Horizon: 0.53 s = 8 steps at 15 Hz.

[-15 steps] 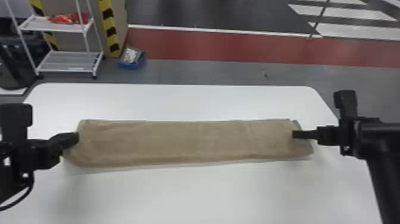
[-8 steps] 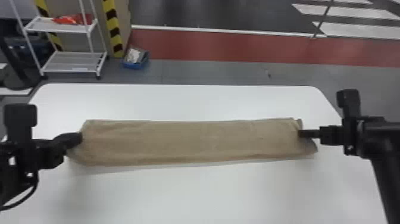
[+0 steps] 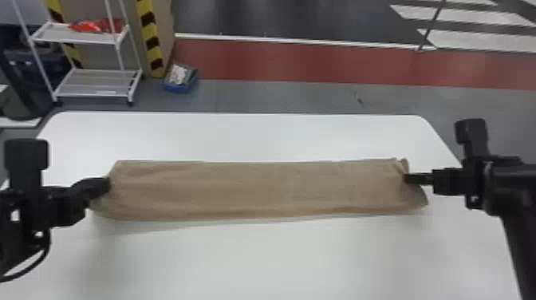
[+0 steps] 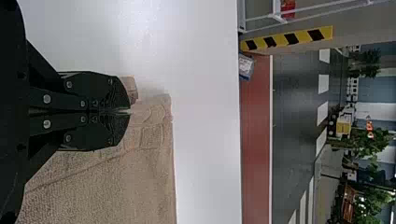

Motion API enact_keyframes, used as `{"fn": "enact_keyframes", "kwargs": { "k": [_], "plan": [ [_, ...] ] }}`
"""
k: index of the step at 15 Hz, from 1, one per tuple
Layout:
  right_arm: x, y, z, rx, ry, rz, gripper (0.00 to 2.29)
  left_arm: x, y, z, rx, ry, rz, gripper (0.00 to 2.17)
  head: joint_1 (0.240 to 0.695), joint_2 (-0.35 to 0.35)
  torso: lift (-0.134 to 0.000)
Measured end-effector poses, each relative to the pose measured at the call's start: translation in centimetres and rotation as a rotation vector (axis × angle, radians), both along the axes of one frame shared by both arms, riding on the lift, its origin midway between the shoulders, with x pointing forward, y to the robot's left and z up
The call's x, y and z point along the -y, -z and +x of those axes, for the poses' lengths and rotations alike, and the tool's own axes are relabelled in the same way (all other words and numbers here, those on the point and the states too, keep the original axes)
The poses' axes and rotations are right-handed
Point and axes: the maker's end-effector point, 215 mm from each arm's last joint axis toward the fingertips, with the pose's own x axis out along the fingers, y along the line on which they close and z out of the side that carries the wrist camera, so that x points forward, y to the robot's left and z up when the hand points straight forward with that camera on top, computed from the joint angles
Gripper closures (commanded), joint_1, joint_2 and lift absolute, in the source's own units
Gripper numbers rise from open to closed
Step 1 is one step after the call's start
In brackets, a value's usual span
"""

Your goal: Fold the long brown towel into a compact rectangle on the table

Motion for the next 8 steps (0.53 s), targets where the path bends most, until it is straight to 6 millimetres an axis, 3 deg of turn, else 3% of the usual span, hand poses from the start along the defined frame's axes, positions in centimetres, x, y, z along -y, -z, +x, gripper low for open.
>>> {"fn": "enact_keyframes", "kwargs": {
  "k": [2,3,8],
  "plan": [
    [0.0,0.3,-0.3,-0.007,0.0,-0.003,1.0,0.1,0.0,0.0,-0.001,0.001,0.0,1.2,0.695,-0.114,-0.124],
    [0.0,0.6,-0.5,-0.013,-0.001,-0.004,0.83,0.1,0.1,-0.1,-0.001,0.002,0.001,1.2,0.695,-0.114,-0.124],
    [-0.3,0.6,-1.7,-0.011,0.001,-0.005,0.82,0.2,0.3,-0.3,-0.005,0.004,0.001,1.2,0.695,-0.113,-0.124]
  ]
}}
